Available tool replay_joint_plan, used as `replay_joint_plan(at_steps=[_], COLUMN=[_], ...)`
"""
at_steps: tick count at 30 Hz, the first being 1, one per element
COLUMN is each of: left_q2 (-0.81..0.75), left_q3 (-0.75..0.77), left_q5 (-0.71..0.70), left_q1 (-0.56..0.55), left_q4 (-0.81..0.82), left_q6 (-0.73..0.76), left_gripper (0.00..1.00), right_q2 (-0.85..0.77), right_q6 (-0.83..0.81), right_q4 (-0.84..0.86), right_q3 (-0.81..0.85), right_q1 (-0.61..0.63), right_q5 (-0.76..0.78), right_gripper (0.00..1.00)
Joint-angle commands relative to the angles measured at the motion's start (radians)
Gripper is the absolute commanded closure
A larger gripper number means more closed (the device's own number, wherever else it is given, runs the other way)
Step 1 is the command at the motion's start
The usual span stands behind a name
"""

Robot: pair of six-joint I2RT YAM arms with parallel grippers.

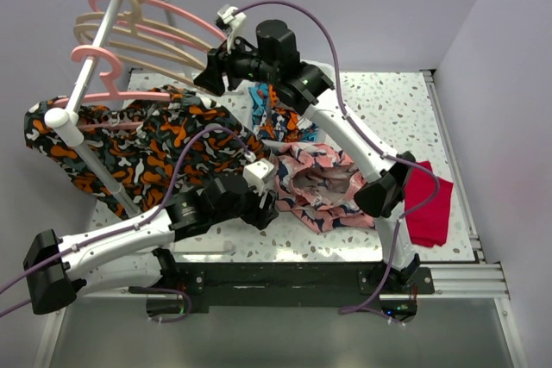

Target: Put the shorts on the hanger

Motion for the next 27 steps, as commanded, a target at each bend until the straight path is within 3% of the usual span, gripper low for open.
replay_joint_plan(at_steps=[1, 5, 12, 14, 27], left_q2=[-0.032, -0.035, -0.041, -0.039, -0.039], left_q3=[-0.007, -0.007, -0.007, -0.009, -0.01], left_q5=[-0.023, -0.029, -0.039, -0.039, -0.048], left_q1=[-0.004, -0.004, -0.004, -0.004, -0.004], left_q4=[0.015, 0.012, 0.004, 0.002, -0.001], left_q6=[-0.009, -0.009, -0.006, -0.007, -0.004], left_gripper=[0.3, 0.3, 0.3, 0.3, 0.3], right_q2=[0.01, 0.016, 0.013, 0.01, -0.062], right_q6=[-0.026, -0.021, -0.029, -0.032, -0.043], right_q4=[0.014, 0.032, 0.086, 0.098, 0.175], right_q3=[0.081, 0.083, 0.072, 0.071, 0.0], right_q1=[0.013, 0.016, 0.025, 0.027, 0.029], right_q5=[0.029, 0.029, 0.026, 0.027, 0.044], right_gripper=[0.42, 0.57, 0.94, 0.99, 1.0])
